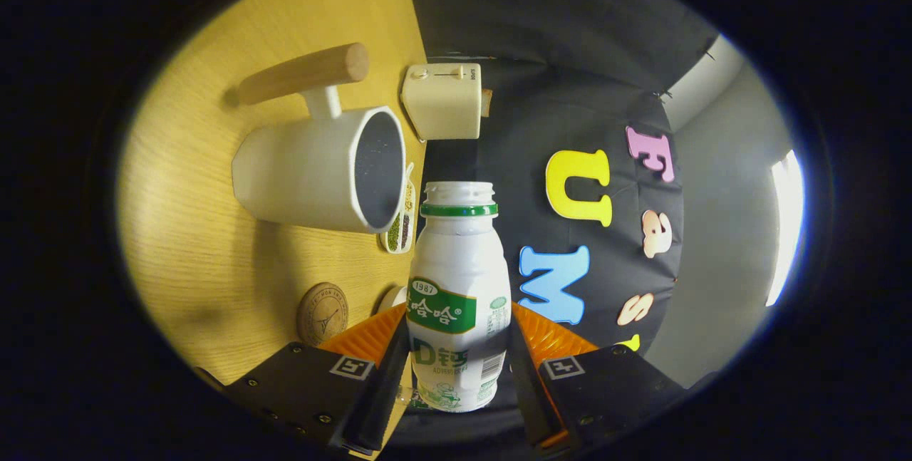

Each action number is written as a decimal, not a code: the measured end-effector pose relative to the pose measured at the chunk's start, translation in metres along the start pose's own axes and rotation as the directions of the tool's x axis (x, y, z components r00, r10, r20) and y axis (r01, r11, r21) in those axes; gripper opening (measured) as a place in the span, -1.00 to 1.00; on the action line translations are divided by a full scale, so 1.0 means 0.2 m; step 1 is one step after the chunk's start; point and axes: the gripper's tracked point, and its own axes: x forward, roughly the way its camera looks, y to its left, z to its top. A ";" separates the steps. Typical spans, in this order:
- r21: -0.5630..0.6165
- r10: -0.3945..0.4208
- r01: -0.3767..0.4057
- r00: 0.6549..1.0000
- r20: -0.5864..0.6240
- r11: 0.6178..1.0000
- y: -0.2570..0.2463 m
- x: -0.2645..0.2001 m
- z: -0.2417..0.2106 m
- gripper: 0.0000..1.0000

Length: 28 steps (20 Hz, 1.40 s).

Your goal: Take the bottle from table, then pour the juice into the cup, finally place the bottle on the coaster

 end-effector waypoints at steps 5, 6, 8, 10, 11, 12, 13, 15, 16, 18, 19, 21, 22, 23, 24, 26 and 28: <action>0.144 0.017 -0.018 1.000 0.006 0.989 -0.01 -0.01 -0.02 0.43; 0.165 0.025 -0.025 1.000 0.003 0.986 0.00 -0.01 -0.03 0.43; 0.196 0.031 -0.030 1.000 -0.003 0.980 0.00 -0.01 -0.05 0.43; 0.225 0.030 -0.028 1.000 -0.007 0.974 0.00 -0.02 -0.07 0.43; 0.243 0.029 -0.026 1.000 -0.008 0.970 0.00 -0.02 -0.08 0.43; 0.266 0.029 -0.026 1.000 -0.007 0.964 -0.01 -0.02 -0.09 0.43; 0.289 0.032 -0.028 0.999 -0.007 0.957 0.00 -0.02 -0.09 0.43; 0.332 0.048 -0.042 0.999 -0.010 0.942 0.02 -0.02 -0.11 0.43; 0.355 0.056 -0.049 0.998 -0.010 0.934 0.02 -0.02 -0.12 0.43; 0.403 0.068 -0.056 0.998 -0.017 0.914 0.04 -0.01 -0.15 0.43; 0.433 0.069 -0.055 0.997 -0.018 0.900 0.04 -0.01 -0.17 0.43; 0.495 0.081 -0.063 0.997 -0.014 0.866 0.05 0.00 -0.18 0.43; 0.519 0.094 -0.074 0.995 -0.013 0.852 0.07 0.00 -0.19 0.43; 0.537 0.103 -0.077 0.994 -0.019 0.840 0.08 0.01 -0.20 0.43; 0.549 0.105 -0.077 0.994 -0.020 0.832 0.08 0.01 -0.21 0.43; 0.577 0.114 -0.080 0.993 -0.023 0.813 0.10 0.01 -0.23 0.43; 0.618 0.112 -0.076 0.994 -0.019 0.782 0.10 0.01 -0.24 0.43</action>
